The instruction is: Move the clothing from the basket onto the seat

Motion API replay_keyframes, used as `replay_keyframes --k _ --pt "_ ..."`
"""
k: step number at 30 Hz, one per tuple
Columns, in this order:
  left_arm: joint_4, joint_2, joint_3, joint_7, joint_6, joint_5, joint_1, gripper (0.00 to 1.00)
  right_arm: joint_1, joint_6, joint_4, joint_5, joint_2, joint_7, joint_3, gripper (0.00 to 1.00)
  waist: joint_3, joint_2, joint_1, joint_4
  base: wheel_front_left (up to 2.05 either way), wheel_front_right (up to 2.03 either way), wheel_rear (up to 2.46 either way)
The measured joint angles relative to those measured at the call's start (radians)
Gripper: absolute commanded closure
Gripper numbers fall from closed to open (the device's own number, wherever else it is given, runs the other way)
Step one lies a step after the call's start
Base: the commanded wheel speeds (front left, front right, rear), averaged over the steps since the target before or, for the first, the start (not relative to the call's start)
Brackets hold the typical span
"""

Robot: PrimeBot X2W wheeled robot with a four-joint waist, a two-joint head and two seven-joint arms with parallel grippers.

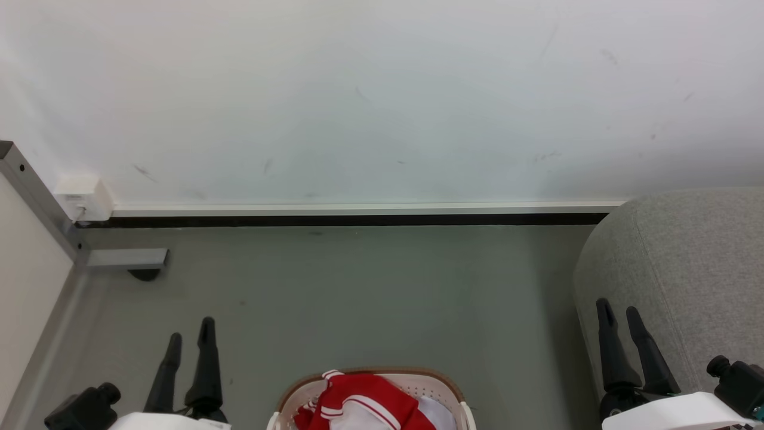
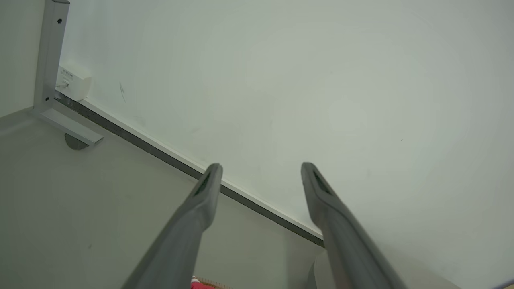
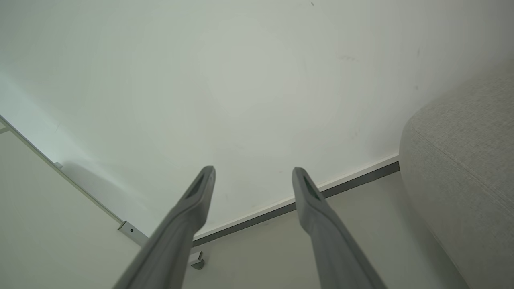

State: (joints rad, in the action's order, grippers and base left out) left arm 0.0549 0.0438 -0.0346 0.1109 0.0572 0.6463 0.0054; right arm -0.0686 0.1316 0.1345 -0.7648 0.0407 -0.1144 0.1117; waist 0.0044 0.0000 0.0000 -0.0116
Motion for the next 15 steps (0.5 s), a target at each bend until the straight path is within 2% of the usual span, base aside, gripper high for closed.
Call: replay_keyframes --k 15 --pt "-0.021 0.016 0.03 0.042 -0.025 -0.193 0.021 0.0 0.006 0.0 0.011 0.156 0.001 -0.038 -0.002 0.0 -0.005 0.0 0.0 -0.005 0.0 0.0 0.0"
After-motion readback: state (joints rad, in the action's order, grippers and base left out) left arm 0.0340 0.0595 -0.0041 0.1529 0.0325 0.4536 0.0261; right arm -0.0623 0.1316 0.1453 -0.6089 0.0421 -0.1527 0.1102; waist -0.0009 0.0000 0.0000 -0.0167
